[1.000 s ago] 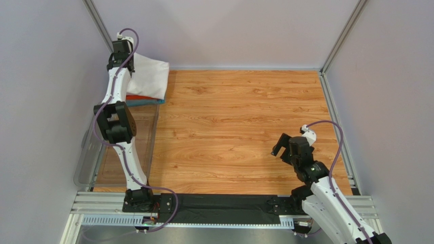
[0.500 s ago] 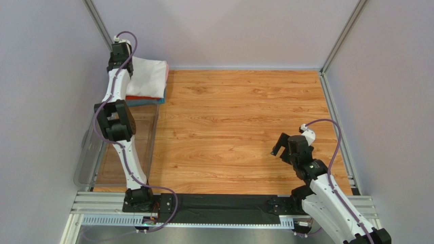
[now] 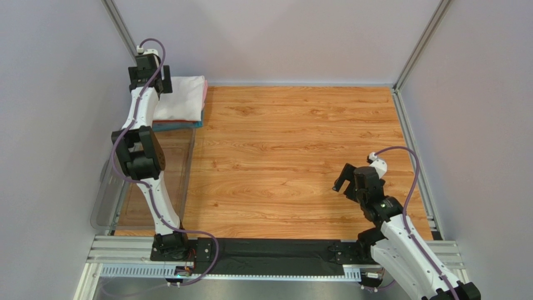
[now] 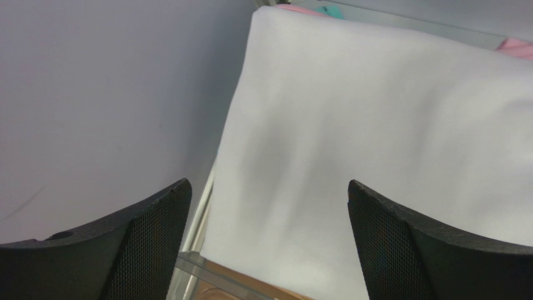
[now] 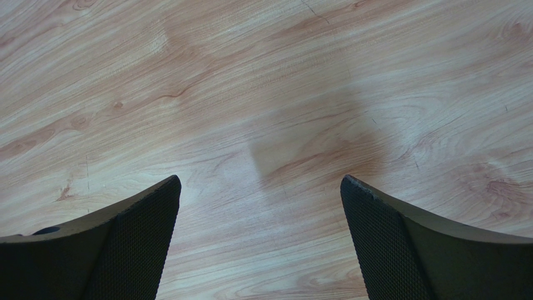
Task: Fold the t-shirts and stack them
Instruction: Neatly place the folded tshirt to the corner, then reset both grippers
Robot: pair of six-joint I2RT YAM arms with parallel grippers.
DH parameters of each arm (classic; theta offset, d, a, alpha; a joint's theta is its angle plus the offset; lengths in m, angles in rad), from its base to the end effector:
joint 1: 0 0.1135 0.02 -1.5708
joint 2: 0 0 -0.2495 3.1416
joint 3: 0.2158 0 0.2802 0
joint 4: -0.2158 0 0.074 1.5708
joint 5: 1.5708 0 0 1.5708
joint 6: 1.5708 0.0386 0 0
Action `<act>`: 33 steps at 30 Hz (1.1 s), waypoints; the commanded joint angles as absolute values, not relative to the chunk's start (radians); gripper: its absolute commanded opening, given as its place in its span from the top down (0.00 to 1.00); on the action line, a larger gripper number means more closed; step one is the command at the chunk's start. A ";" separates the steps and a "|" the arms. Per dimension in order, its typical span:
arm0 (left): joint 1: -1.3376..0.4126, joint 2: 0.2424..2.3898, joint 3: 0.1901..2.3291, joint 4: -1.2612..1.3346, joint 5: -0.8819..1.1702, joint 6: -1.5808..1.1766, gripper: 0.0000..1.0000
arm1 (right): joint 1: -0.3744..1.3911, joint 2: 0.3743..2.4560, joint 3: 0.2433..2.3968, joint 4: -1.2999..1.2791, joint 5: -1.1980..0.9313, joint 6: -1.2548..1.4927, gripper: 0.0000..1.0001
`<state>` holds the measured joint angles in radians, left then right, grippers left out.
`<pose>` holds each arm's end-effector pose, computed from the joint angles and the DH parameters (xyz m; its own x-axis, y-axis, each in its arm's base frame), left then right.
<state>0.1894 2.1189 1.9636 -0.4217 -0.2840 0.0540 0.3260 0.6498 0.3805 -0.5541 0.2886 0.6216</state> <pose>0.5114 0.1090 0.2828 -0.5572 -0.0540 -0.8286 -0.3818 0.9028 0.1979 0.1708 0.0461 0.1681 -0.6369 0.3740 -0.6741 0.3040 0.9254 0.2261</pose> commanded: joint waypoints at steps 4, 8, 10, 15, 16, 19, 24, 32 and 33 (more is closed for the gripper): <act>0.126 1.947 1.867 -0.362 -0.183 -0.060 0.00 | 0.325 0.634 0.416 -0.509 0.264 0.594 0.00; 0.056 1.855 1.791 -0.348 -0.173 -0.112 0.00 | 0.325 0.634 0.416 -0.496 0.252 0.591 0.00; 0.022 1.821 1.750 -0.322 -0.152 -0.167 0.00 | 0.325 0.635 0.417 -0.488 0.235 0.586 0.00; -0.052 1.669 1.527 -0.221 -0.109 -0.285 0.00 | 0.325 0.660 0.406 -0.460 0.238 0.580 0.00; -0.069 1.646 1.499 -0.216 -0.124 -0.301 0.00 | 0.325 0.664 0.411 -0.460 0.233 0.577 0.00; -0.148 1.540 1.411 -0.242 -0.129 -0.350 0.00 | 0.325 0.660 0.417 -0.472 0.204 0.572 0.00; -0.244 1.277 1.103 -0.189 -0.068 -0.394 0.00 | 0.325 0.612 0.417 -0.491 0.181 0.569 0.00; -0.446 0.932 0.721 -0.250 -0.030 -0.420 0.00 | 0.325 0.522 0.414 -0.512 0.176 0.558 0.00; -0.463 0.892 0.692 -0.259 -0.037 -0.429 0.00 | 0.324 0.509 0.413 -0.515 0.172 0.563 0.00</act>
